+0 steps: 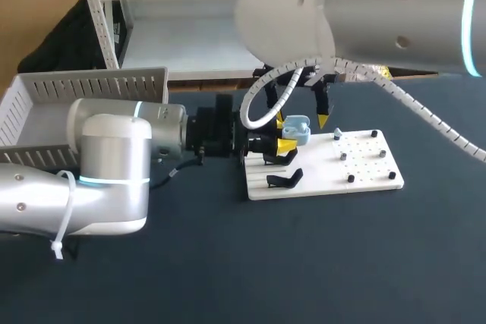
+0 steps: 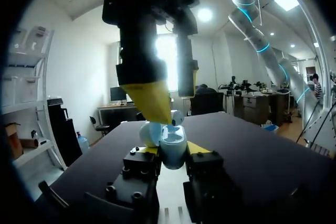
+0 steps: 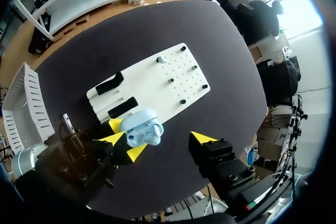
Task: Pick up each earbud case from the left stands, insert the matching earbuds, close the lid, and place the case in the box.
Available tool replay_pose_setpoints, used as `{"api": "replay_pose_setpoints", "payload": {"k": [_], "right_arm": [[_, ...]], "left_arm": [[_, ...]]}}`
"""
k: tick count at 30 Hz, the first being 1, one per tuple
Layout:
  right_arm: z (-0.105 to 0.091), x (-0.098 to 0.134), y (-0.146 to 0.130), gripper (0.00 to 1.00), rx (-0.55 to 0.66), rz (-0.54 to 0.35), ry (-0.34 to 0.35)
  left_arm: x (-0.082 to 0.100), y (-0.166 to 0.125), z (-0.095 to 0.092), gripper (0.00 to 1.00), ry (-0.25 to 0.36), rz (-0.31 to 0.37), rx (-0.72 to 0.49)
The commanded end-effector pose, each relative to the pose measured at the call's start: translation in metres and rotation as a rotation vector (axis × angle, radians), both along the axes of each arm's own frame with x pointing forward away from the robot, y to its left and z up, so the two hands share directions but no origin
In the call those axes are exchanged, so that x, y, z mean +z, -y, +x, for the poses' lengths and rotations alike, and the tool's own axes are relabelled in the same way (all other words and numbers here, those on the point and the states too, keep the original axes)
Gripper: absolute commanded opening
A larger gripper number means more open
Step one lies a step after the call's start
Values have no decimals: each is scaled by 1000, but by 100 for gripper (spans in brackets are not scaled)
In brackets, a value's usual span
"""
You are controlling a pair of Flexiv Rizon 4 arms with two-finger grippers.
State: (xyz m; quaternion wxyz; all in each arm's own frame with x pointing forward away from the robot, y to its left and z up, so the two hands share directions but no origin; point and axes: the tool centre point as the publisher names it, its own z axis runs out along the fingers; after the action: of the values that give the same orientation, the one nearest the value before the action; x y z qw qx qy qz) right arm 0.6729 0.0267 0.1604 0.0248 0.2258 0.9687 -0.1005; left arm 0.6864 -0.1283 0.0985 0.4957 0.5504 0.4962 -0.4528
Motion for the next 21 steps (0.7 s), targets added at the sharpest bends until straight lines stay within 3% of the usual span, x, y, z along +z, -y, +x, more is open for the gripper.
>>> {"api": "replay_pose_setpoints", "payload": {"k": [1,9,15,21], "right_arm": [[-18,7,10,71,4,45,44],[-37,9,2,90,76,110,-29],[-43,3,1,89,91,114,-54],[-37,-8,8,80,65,96,-59]], "left_arm": [[-1,0,-2,0,3,-2,7],[-1,0,-2,0,3,-2,7],[-1,0,-2,0,3,-2,7],[-1,0,-2,0,3,-2,7]]}}
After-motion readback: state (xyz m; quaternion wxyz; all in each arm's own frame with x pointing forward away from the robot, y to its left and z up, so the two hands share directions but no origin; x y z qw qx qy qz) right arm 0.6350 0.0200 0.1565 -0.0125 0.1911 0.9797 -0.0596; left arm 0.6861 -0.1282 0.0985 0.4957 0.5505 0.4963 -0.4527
